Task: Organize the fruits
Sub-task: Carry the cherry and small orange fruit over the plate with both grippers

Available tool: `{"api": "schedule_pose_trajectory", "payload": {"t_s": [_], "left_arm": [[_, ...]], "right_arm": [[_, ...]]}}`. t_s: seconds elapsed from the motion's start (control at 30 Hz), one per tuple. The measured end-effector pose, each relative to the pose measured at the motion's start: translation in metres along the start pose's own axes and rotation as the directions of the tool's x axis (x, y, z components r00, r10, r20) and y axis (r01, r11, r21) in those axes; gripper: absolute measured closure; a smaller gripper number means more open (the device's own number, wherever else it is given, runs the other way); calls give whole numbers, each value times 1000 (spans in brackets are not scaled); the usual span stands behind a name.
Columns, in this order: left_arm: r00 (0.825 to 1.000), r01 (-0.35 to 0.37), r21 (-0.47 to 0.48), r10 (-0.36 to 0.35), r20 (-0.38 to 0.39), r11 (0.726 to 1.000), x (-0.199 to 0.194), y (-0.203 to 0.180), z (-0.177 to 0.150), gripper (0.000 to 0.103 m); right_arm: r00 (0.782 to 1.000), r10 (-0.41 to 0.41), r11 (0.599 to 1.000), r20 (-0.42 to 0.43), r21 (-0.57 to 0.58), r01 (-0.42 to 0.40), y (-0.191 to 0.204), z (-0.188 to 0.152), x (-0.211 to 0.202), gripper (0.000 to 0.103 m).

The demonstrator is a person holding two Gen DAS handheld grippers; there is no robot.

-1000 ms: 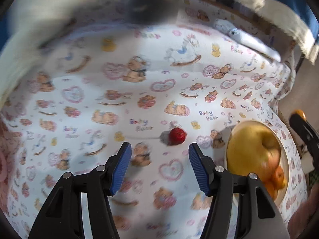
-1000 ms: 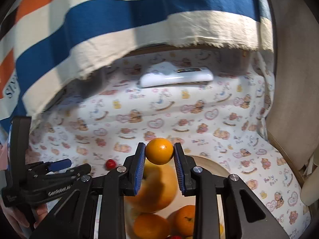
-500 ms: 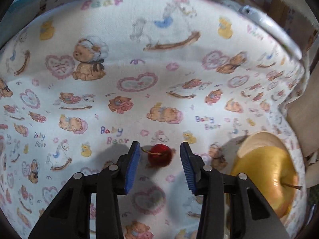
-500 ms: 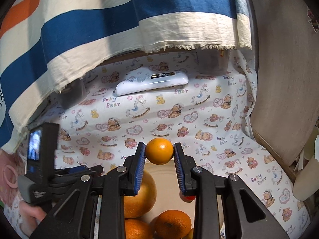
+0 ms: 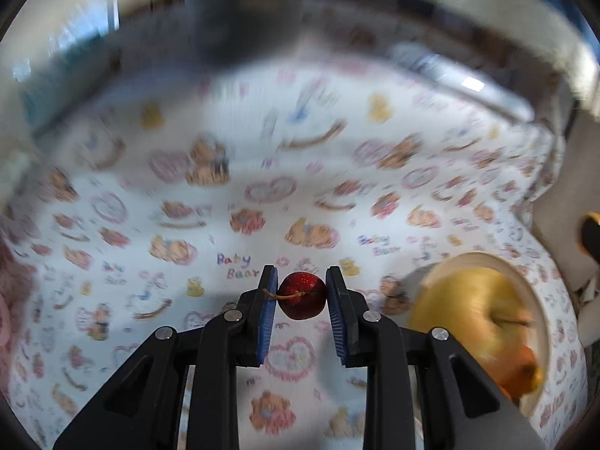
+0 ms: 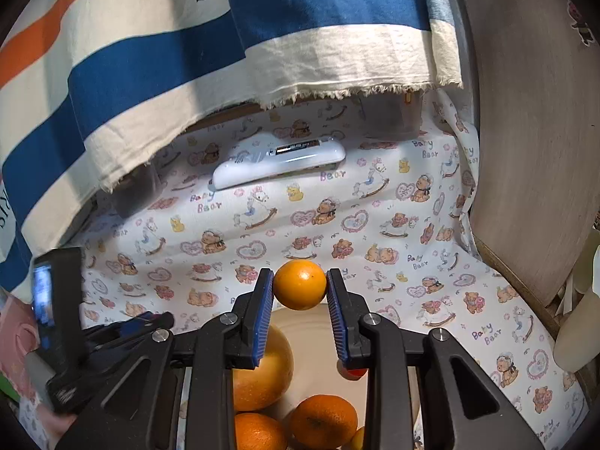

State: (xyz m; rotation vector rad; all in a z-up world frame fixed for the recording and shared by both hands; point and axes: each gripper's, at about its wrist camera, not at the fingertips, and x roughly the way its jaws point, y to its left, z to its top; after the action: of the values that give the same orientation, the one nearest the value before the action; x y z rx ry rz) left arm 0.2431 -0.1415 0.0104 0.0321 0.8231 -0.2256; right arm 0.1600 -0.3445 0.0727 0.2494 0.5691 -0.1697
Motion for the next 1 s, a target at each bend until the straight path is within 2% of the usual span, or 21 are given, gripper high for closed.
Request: {"api": "schedule_pose_trajectory", "payload": {"t_s": [0.2,0.3,0.37,0.5,0.63,0.73,0.83,0.93,1.0], "left_arm": [[992,77,24,-79,96,997,-50,-19,-9,77],[987,107,77,-115,108,991,-60,-36,-10,77],[987,104,110,-116,113,988,-65,-47,-12,77],[980,139,169,-159,115,976,-74,-63,-17,77],[964,245,207,-260,50,947,-69,-78,-24,77],[942,334,200,-335,-30,921,-59,-88,-28,77],[938,347,207,-340,-69,915,-52,-101,-30,77],[934,358,221,-345,-95,907,-48,-115,-34,77],[934,358,225,-342,-105,906,-46,-121,-35,77]], "right_arm": [[999,-4,1000,38,-3,4,-2,6,-15,73],[999,-5,1000,45,-9,6,-2,10,-23,73],[998,-42,999,36,-22,42,-4,11,-28,73],[997,-72,997,-13,-18,71,-17,13,-31,73],[994,-35,997,-99,62,42,-41,11,-20,73],[975,48,992,-216,121,-22,-55,8,-1,73],[953,77,986,-293,165,-29,-61,1,17,73],[944,11,986,-331,161,45,-63,-4,28,73],[940,15,985,-342,168,45,-64,-6,31,73]]}}
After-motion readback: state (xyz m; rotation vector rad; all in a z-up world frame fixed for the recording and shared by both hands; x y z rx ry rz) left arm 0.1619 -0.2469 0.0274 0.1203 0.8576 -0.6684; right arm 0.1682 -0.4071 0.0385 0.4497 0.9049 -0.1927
